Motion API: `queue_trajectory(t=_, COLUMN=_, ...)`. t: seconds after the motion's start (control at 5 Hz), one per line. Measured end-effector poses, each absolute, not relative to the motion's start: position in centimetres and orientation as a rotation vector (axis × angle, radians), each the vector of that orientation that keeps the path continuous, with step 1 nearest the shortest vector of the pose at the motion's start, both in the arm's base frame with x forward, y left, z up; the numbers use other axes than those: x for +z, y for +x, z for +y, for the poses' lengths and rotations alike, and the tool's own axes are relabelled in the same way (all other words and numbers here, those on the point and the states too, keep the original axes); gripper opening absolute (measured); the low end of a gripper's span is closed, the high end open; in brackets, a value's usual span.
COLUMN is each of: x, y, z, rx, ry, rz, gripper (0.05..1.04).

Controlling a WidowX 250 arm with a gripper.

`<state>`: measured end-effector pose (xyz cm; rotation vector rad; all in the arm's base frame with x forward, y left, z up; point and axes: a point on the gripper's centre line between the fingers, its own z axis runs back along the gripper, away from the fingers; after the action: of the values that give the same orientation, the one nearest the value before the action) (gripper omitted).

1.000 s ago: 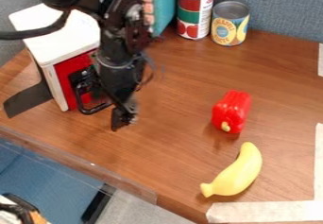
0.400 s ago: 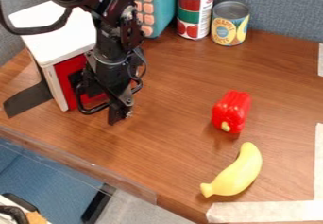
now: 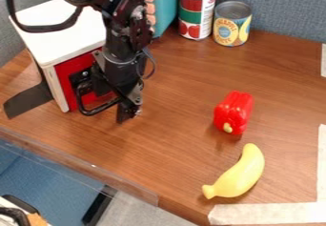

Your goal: Open the drawer

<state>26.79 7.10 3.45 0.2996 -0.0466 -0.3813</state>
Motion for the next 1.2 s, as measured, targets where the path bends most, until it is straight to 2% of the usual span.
queue_trajectory(t=0.4, x=3.1, y=27.1, z=6.5, rx=-0.351, ry=0.293, rz=-0.044, gripper=0.365)
queue_trajectory(t=0.6, x=3.1, y=27.0, z=6.0, rx=-0.36, ry=0.296, rz=-0.046, gripper=0.172)
queue_trajectory(t=0.8, x=3.1, y=26.2, z=4.9, rx=-0.379, ry=0.283, rz=-0.047, gripper=0.128)
queue_trajectory(t=1.2, x=3.7, y=24.6, z=2.3, rx=-0.405, ry=0.237, rz=-0.057, gripper=0.128)
